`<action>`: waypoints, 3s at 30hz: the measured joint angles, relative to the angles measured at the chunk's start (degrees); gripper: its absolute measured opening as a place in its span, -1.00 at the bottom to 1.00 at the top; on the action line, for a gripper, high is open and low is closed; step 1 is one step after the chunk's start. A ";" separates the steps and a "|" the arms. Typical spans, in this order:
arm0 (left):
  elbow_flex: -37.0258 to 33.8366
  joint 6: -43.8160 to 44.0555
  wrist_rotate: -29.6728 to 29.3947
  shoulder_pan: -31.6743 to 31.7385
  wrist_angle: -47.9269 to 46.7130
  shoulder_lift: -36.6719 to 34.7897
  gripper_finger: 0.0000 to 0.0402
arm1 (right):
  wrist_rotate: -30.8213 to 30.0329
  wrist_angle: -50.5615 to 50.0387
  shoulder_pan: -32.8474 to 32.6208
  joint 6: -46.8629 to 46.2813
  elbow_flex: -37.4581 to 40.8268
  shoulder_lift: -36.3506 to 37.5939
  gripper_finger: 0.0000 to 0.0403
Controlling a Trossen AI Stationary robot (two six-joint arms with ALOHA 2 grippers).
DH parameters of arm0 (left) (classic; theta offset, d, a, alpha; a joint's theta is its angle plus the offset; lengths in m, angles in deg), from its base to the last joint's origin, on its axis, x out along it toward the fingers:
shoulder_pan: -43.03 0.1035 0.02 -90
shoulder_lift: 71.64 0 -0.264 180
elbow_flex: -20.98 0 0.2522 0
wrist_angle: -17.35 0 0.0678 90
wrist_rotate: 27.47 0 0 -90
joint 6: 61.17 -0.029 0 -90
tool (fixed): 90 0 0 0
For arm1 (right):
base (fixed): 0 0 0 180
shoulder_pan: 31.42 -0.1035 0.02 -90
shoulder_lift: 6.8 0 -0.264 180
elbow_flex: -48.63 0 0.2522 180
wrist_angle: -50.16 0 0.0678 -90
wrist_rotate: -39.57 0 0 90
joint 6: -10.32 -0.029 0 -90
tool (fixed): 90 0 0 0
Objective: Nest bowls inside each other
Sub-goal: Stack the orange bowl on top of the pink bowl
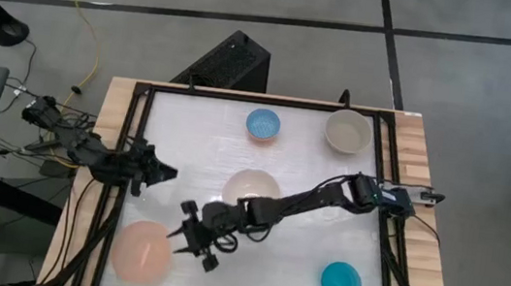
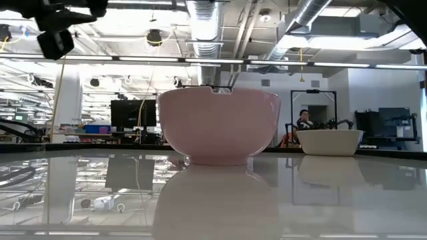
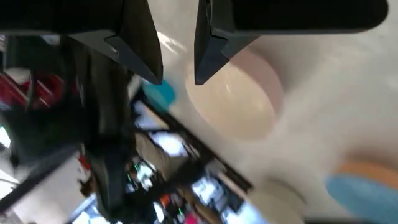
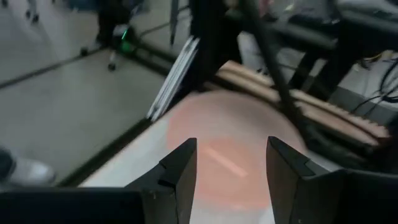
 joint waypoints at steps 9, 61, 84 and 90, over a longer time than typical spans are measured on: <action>0.02 16.10 15.75 -4.57 -11.35 0.02 -0.66 | 0.24 -1.40 2.43 -4.43 0.00 5.02 -0.22; 1.89 25.19 27.00 -6.54 39.86 62.34 -1.00 | 4.86 -3.78 4.81 -10.10 0.02 12.19 -0.22; 5.05 8.67 31.56 7.89 19.44 56.26 -1.00 | 16.62 -13.01 2.67 -14.15 0.02 12.35 -0.30; 4.96 5.45 31.29 9.36 15.16 48.39 -1.00 | 11.60 -22.83 4.08 -9.62 -0.03 15.63 -0.31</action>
